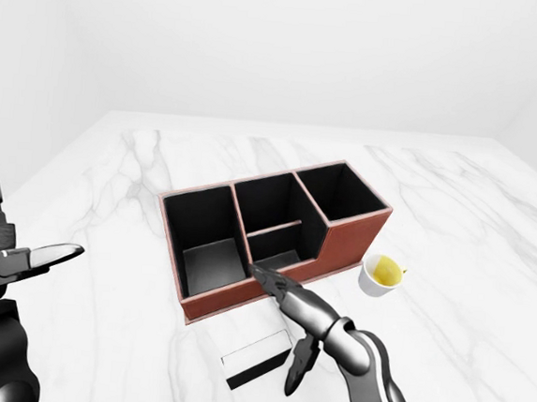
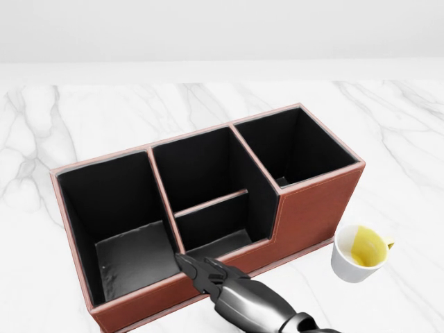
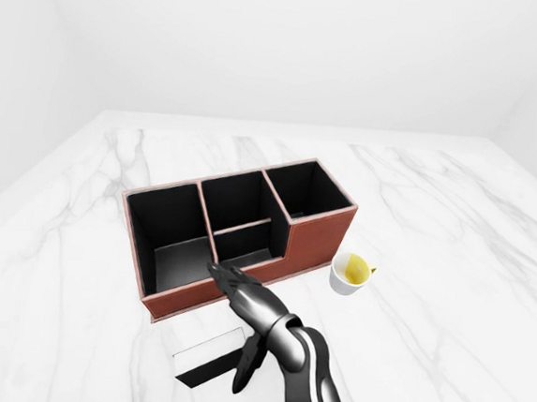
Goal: Pick up the book and place it in the front compartment of the caddy.
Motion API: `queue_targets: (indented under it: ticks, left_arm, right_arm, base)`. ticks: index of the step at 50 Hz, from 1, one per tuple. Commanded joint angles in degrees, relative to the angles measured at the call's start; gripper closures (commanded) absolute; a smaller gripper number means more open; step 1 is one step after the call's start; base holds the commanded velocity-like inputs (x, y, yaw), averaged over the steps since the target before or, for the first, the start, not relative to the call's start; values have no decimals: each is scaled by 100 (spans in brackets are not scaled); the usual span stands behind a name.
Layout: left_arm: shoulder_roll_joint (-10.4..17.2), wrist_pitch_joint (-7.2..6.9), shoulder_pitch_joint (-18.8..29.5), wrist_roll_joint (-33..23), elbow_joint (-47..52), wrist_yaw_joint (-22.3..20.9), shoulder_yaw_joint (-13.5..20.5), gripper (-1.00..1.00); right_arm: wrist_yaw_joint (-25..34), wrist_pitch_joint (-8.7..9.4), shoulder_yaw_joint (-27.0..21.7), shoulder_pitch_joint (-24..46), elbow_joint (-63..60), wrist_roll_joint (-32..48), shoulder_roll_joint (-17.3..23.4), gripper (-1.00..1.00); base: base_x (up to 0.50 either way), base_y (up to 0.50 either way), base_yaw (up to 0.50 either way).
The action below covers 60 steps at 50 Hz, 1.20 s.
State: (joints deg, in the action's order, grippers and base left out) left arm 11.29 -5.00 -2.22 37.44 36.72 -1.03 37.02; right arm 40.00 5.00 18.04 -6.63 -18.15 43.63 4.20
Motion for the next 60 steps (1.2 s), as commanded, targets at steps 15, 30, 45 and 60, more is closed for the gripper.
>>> queue_targets:
  ticks: [15,30,45,60]
  left_arm:
    - [60,0,52,31,-78,47,10,-100]
    - [40,0,26,13,-50,37,11,-100]
    - [41,0,44,-5,-104,38,-20,-100]
    - [42,0,47,-27,-122,38,-30,-100]
  right_arm:
    - [0,0,62,140,279,175,-67,-100]
    - [0,0,147,32,515,108,-111,-100]
    - [0,0,201,-55,860,-49,-98,-100]
    - [0,0,230,-43,940,-129,-104,56]
  base:
    - [0,0,0]
    - [0,0,0]
    - [0,0,0]
    - [0,0,0]
